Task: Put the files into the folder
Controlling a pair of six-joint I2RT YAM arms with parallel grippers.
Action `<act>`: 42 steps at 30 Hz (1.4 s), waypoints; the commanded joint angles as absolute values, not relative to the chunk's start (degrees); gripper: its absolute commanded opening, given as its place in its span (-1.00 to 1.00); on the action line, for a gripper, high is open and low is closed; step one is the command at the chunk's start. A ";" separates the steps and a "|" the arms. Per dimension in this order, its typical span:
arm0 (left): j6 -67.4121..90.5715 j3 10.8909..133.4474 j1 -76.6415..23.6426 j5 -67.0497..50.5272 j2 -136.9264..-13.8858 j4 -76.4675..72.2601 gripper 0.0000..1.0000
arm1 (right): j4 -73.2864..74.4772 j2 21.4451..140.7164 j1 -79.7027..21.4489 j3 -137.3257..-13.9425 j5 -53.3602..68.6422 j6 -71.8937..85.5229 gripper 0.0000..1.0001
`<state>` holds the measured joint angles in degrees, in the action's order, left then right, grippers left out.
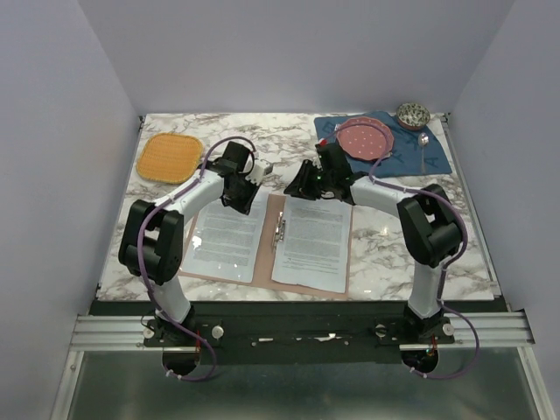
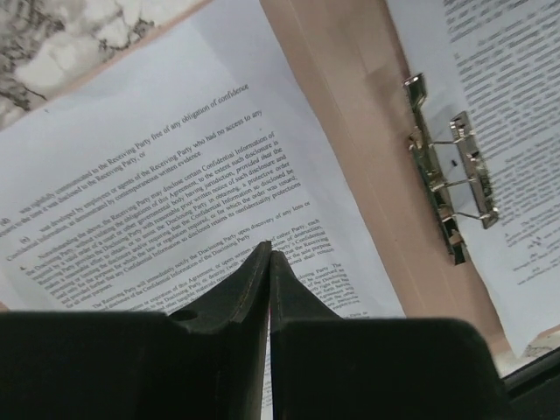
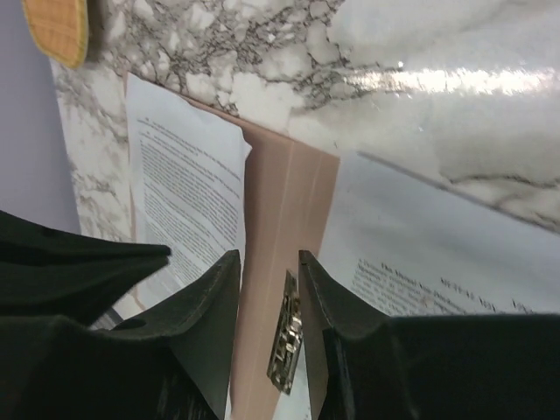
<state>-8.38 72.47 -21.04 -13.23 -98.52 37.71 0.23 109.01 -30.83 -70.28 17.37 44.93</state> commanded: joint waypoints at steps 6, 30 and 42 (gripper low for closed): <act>-8.61 69.61 -20.65 -4.84 -103.27 34.28 -0.70 | -7.03 118.56 -30.85 -75.15 25.48 50.45 -0.18; -8.53 66.71 -20.57 -1.85 -106.00 33.75 -0.71 | -11.69 123.66 -31.11 -71.46 31.82 49.40 -0.18; -8.70 66.18 -20.57 -1.14 -105.91 33.31 -0.72 | -14.76 122.17 -32.17 -69.00 33.22 50.54 -0.18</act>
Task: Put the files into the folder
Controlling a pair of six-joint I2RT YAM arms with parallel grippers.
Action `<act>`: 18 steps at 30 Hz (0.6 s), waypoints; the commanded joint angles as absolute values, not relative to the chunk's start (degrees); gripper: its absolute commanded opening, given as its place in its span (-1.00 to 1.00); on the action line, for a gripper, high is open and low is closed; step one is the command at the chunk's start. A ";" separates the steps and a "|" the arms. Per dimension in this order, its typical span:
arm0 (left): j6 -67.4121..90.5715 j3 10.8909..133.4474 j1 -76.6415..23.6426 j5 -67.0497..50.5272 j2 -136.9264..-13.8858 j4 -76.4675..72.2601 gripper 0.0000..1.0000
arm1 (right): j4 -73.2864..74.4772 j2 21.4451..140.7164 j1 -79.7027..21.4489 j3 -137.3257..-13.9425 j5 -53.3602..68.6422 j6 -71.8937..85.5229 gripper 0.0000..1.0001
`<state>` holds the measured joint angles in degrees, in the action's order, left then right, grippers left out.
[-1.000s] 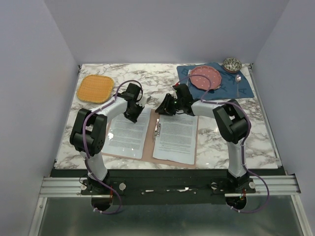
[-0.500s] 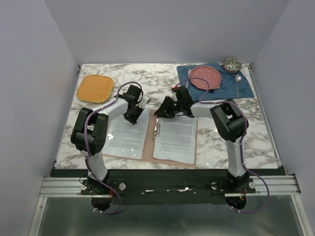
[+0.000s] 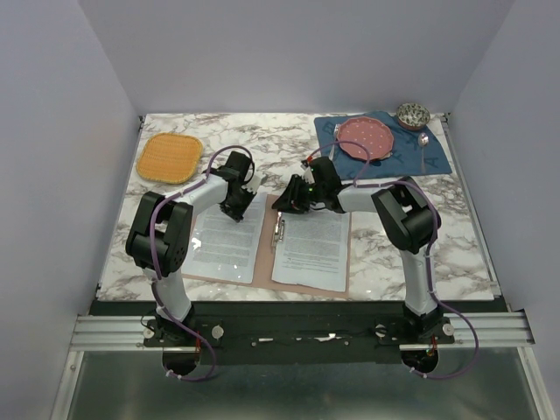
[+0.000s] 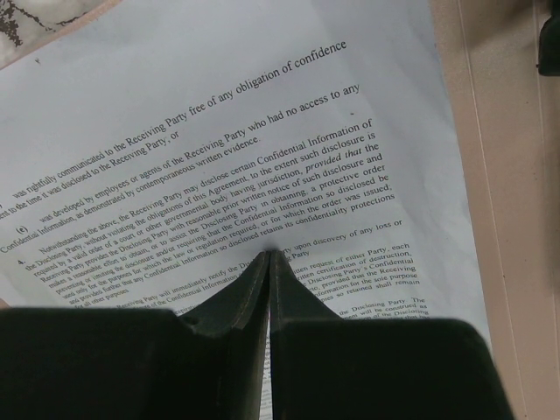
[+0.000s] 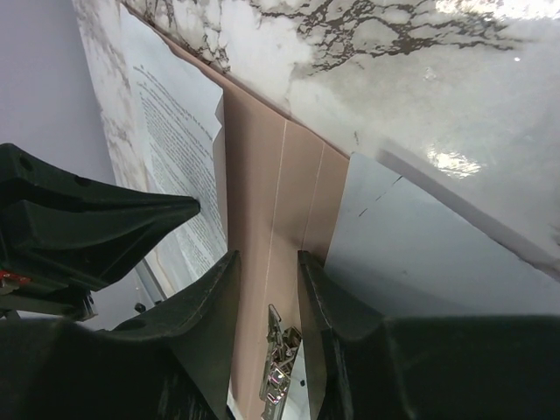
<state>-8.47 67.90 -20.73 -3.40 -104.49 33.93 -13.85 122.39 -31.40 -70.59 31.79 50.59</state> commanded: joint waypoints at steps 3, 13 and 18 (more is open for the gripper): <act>-8.61 66.18 -20.57 -0.88 -106.00 33.14 -0.72 | -15.20 121.64 -32.17 -68.64 33.49 50.97 -0.18; -8.61 66.18 -20.57 -0.62 -105.91 32.61 -0.72 | -17.49 118.83 -32.61 -66.54 34.19 52.03 -0.20; -8.70 66.36 -20.57 -0.53 -106.00 32.87 -0.72 | -20.65 117.69 -32.78 -64.52 34.98 52.73 -0.20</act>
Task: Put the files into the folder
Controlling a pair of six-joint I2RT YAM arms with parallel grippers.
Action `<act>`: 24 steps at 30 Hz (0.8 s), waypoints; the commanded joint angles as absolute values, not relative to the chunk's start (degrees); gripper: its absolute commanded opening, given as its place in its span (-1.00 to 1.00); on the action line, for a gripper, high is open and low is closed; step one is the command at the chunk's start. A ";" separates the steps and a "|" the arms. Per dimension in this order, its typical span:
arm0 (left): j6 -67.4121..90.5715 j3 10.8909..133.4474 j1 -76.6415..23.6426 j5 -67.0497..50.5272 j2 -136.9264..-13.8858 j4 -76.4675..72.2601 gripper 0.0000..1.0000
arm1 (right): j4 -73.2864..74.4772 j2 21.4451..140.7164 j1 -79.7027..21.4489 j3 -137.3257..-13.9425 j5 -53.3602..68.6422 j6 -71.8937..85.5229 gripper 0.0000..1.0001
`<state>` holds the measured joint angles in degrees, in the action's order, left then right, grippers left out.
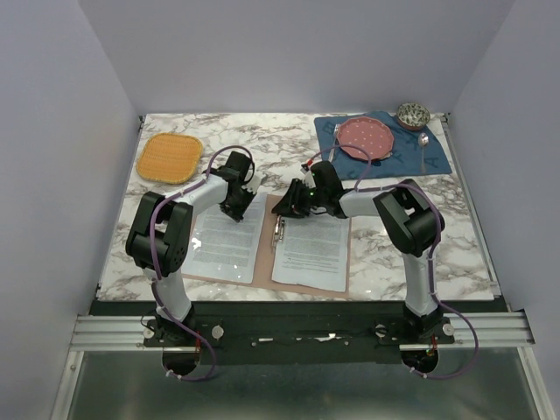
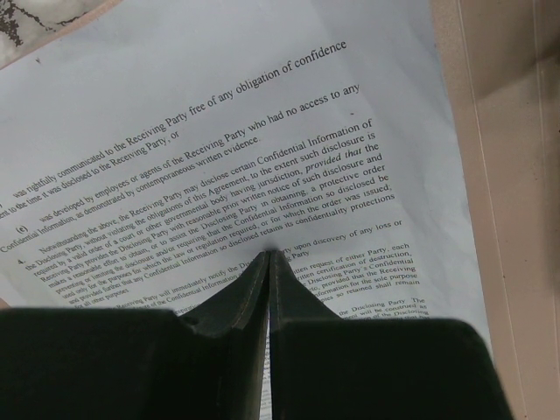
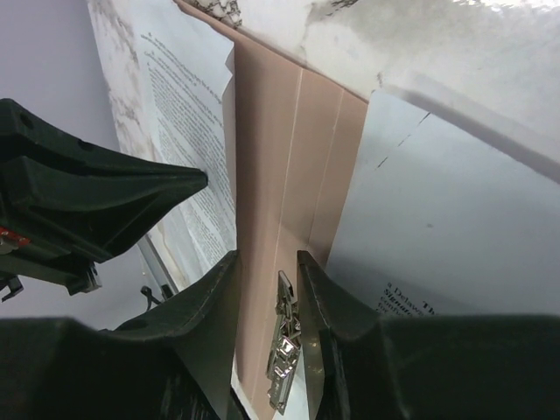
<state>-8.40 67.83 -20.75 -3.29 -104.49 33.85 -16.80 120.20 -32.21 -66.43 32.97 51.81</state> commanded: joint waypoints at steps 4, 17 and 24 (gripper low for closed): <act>-8.79 66.45 -20.57 -0.44 -105.91 32.96 -0.72 | -24.87 117.24 -32.78 -62.93 36.12 54.05 -0.20; -9.05 66.45 -20.57 -0.44 -105.56 33.05 -0.73 | -31.28 116.28 -32.87 -60.47 38.76 56.95 -0.21; -9.14 66.45 -20.57 1.76 -104.94 33.05 -0.73 | -32.52 114.26 -33.49 -58.80 39.38 57.04 -0.22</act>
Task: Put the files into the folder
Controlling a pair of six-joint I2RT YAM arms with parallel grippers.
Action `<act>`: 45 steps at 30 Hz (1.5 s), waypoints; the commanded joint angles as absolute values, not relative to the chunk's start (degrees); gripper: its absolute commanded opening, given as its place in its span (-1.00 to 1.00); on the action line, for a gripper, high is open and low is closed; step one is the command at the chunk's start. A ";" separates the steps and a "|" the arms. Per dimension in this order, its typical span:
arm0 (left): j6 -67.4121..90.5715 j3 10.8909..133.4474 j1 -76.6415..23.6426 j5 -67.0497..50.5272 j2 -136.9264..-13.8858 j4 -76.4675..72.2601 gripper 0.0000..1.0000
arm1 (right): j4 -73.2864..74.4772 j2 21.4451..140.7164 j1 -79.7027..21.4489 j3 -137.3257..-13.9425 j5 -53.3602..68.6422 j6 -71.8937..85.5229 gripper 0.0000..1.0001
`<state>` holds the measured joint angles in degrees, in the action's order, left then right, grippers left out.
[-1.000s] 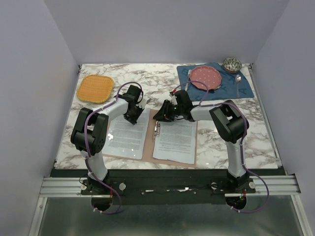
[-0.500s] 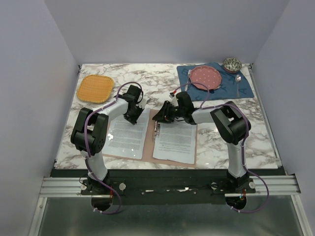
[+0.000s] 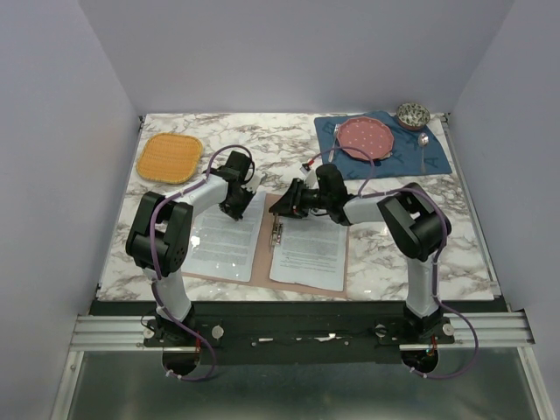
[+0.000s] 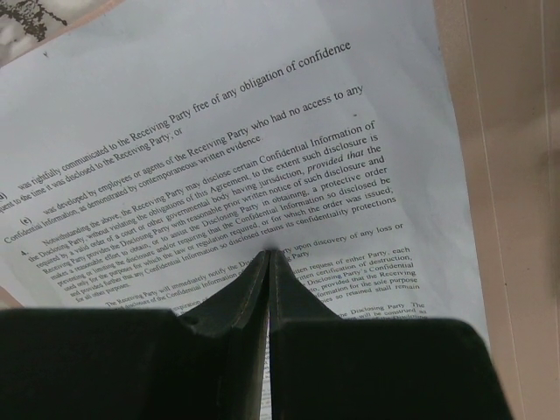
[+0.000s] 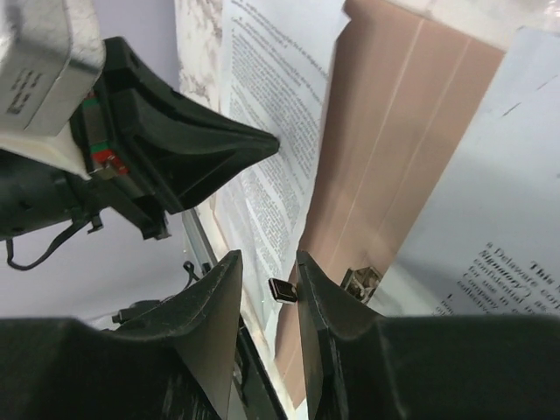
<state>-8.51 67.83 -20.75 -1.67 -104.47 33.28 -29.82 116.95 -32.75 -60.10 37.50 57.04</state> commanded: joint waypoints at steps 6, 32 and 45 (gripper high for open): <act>-9.32 66.53 -20.57 2.02 -104.15 33.49 -0.73 | -32.69 112.06 -34.01 -56.96 39.90 56.25 -0.22; -7.56 69.87 -20.57 0.09 -96.17 37.43 -0.65 | -23.31 104.34 -37.35 -53.52 35.61 46.86 -0.31; -3.69 77.08 -24.69 -6.33 -93.06 41.93 0.87 | -21.72 82.45 -42.09 -42.37 8.54 27.70 -0.99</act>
